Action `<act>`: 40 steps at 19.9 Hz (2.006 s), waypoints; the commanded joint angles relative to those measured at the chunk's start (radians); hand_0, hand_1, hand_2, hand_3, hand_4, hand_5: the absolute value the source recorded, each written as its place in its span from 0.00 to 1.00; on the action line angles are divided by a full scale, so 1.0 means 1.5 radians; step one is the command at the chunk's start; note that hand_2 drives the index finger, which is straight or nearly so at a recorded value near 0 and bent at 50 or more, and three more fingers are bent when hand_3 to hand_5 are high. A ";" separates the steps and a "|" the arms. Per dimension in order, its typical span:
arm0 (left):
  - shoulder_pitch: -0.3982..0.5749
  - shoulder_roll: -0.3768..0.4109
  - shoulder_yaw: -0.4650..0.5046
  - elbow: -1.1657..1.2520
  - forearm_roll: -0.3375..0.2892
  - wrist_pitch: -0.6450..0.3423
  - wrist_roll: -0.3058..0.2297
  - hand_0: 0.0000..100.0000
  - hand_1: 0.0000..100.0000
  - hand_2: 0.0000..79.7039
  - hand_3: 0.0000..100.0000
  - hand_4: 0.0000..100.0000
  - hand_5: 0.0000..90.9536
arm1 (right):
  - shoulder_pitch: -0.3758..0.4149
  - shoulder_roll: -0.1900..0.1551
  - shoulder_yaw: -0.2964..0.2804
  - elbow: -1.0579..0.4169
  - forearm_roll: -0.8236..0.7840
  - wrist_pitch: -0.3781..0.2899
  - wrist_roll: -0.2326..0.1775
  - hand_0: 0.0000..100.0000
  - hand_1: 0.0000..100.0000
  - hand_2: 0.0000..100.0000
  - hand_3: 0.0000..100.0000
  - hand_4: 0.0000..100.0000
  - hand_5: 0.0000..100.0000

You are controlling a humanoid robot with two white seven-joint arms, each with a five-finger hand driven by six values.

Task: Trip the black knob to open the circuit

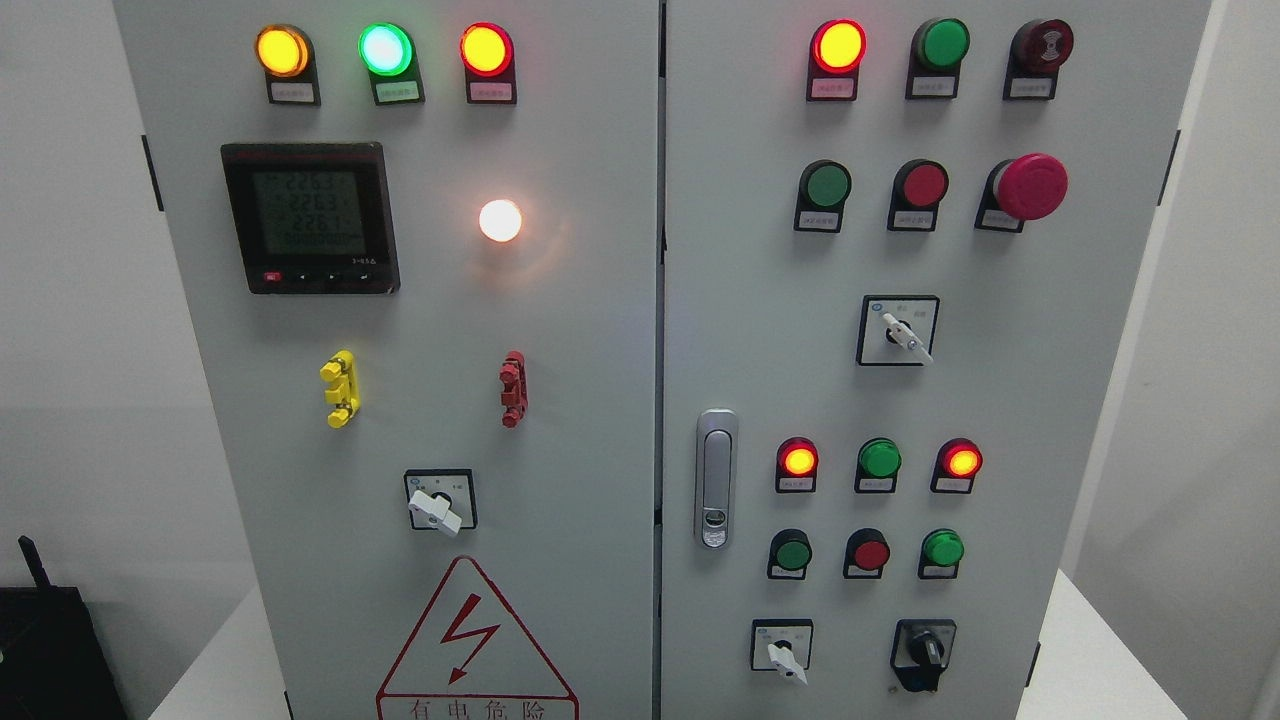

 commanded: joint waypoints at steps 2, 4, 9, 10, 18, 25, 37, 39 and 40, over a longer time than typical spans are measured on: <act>0.000 0.000 0.001 0.001 0.002 0.000 0.000 0.12 0.39 0.00 0.00 0.00 0.00 | -0.001 0.000 0.003 -0.049 -0.002 -0.010 -0.021 0.67 0.82 0.00 0.96 0.83 0.75; 0.000 0.000 0.001 0.001 0.002 0.001 0.000 0.12 0.39 0.00 0.00 0.00 0.00 | -0.004 0.001 0.002 -0.066 -0.001 -0.009 -0.029 0.76 0.86 0.00 0.99 0.85 0.79; 0.000 0.000 0.001 0.001 0.002 0.001 0.000 0.12 0.39 0.00 0.00 0.00 0.00 | -0.021 0.001 0.001 -0.099 -0.001 -0.004 -0.045 0.88 0.88 0.00 1.00 0.94 0.88; 0.000 0.000 0.001 0.001 0.002 0.001 0.000 0.12 0.39 0.00 0.00 0.00 0.00 | -0.025 0.000 0.001 -0.109 -0.001 -0.003 -0.045 0.88 0.87 0.00 1.00 0.96 0.91; -0.001 0.000 0.001 0.001 0.002 0.001 0.000 0.12 0.39 0.00 0.00 0.00 0.00 | -0.054 0.000 0.000 -0.178 0.000 0.034 -0.044 0.85 0.86 0.00 1.00 1.00 0.96; 0.000 0.000 0.001 0.001 0.002 0.001 0.000 0.12 0.39 0.00 0.00 0.00 0.00 | -0.100 -0.002 -0.004 -0.182 -0.005 0.076 -0.045 0.86 0.89 0.00 1.00 1.00 0.96; 0.000 0.000 0.001 0.001 0.002 0.001 0.000 0.12 0.39 0.00 0.00 0.00 0.00 | -0.170 -0.003 -0.026 -0.201 -0.007 0.128 -0.039 0.89 0.91 0.00 1.00 1.00 0.96; 0.000 0.000 0.001 0.001 0.002 0.001 0.000 0.12 0.39 0.00 0.00 0.00 0.00 | -0.179 -0.003 -0.026 -0.201 -0.007 0.131 -0.038 0.89 0.91 0.00 1.00 1.00 0.96; 0.000 0.000 0.001 0.001 0.002 0.001 0.000 0.12 0.39 0.00 0.00 0.00 0.00 | -0.182 -0.003 -0.026 -0.200 -0.007 0.131 -0.038 0.89 0.91 0.00 1.00 1.00 0.96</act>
